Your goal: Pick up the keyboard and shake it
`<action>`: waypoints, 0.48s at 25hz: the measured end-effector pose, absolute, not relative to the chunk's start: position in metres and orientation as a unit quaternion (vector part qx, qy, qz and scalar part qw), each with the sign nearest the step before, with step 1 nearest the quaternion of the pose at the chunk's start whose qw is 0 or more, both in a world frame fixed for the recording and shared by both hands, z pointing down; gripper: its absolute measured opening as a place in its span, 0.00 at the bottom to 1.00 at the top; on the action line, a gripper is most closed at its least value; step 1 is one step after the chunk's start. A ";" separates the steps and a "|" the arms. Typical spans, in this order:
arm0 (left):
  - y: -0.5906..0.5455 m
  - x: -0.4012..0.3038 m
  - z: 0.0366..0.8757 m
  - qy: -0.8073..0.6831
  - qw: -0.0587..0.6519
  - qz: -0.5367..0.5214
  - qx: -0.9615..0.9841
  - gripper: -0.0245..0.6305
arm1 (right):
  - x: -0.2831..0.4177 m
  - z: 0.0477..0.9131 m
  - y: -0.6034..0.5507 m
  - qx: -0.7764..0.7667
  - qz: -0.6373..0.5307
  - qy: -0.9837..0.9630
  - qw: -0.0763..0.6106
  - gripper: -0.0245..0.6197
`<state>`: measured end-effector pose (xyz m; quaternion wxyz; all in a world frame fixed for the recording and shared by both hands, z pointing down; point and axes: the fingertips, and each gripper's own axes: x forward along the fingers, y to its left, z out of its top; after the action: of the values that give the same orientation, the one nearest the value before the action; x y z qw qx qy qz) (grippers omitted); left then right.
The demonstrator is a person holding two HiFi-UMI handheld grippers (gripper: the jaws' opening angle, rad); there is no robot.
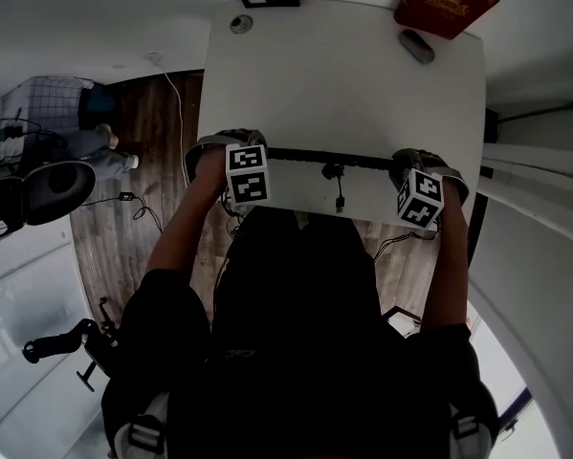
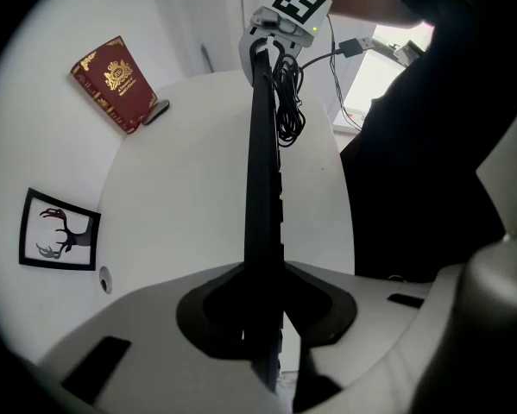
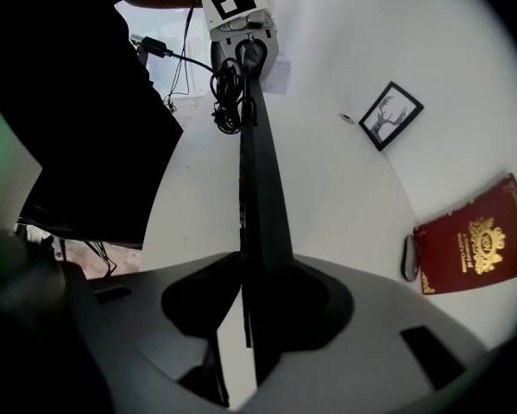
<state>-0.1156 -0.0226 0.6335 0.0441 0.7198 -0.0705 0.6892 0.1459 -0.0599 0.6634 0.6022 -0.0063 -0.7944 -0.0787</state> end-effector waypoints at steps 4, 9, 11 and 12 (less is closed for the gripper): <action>-0.026 -0.117 0.633 -0.058 0.051 0.686 0.723 0.17 | 0.145 0.654 -0.073 0.042 -0.150 -0.778 0.608 0.39; -0.035 -0.116 0.631 -0.054 0.052 0.683 0.727 0.17 | 0.127 0.612 -0.078 0.109 -0.206 -0.797 0.557 0.41; -0.037 -0.118 0.631 -0.052 0.048 0.683 0.727 0.17 | 0.116 0.601 -0.075 0.109 -0.226 -0.798 0.548 0.41; -0.038 -0.119 0.631 -0.051 0.049 0.684 0.726 0.17 | 0.111 0.601 -0.075 0.101 -0.247 -0.791 0.550 0.41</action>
<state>-0.1187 -0.0377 0.6310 0.0485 0.7262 -0.0511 0.6838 0.1110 -0.0750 0.6015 0.5504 0.1008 -0.7912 -0.2468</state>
